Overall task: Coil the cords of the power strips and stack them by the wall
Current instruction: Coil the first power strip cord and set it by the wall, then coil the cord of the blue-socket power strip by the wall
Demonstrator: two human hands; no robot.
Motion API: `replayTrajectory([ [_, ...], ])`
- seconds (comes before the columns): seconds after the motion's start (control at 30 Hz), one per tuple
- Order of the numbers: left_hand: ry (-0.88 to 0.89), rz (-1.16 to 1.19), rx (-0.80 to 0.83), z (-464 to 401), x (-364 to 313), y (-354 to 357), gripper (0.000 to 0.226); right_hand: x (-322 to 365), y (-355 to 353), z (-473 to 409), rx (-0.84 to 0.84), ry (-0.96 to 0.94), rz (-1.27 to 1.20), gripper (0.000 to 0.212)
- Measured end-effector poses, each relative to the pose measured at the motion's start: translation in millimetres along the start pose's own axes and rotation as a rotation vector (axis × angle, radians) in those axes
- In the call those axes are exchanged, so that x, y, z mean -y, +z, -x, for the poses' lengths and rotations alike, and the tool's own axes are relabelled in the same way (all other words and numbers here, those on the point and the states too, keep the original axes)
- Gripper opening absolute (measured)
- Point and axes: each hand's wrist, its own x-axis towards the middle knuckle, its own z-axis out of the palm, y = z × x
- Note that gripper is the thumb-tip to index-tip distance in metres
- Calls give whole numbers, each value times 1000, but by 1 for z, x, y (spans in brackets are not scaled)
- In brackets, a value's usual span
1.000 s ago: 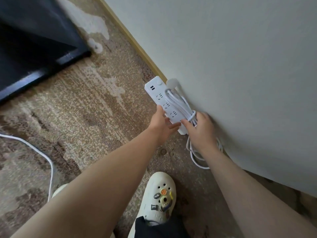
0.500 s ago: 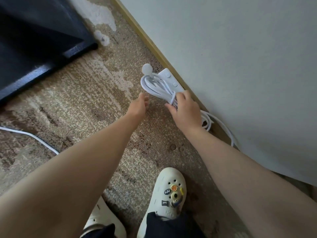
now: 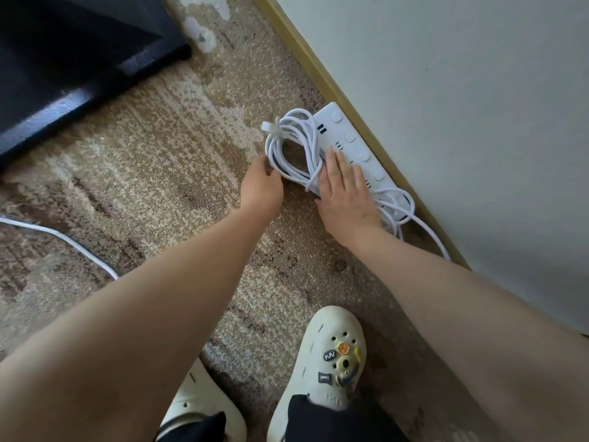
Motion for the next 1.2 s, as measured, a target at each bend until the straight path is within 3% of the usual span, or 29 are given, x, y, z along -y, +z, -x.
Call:
replayTrajectory([
  [0.13, 3, -105, 53, 8, 8, -13, 35, -3, -8, -21, 76, 57, -29, 64],
  [0.3, 1, -279, 112, 40, 34, -59, 31, -4, -27, -8, 161, 113, -174, 76],
  [0.43, -63, -271, 90, 86, 65, -92, 30, 12, -56, 23, 59, 224, -391, 68],
  [0.6, -55, -308, 7, 160, 70, -153, 28, 68, -127, 60, 15, 59, -472, 55],
  [0.8, 52, -420, -217, 265, 23, -250, 27, 128, -281, 100, -115, -331, -465, 41],
  [0.93, 89, -543, -364, 321, 3, -308, 25, 160, -363, 136, -88, -507, -314, 18],
  [1.2, -41, -630, -313, 339, 49, -371, 31, 234, -378, 153, 27, -581, -197, 18],
])
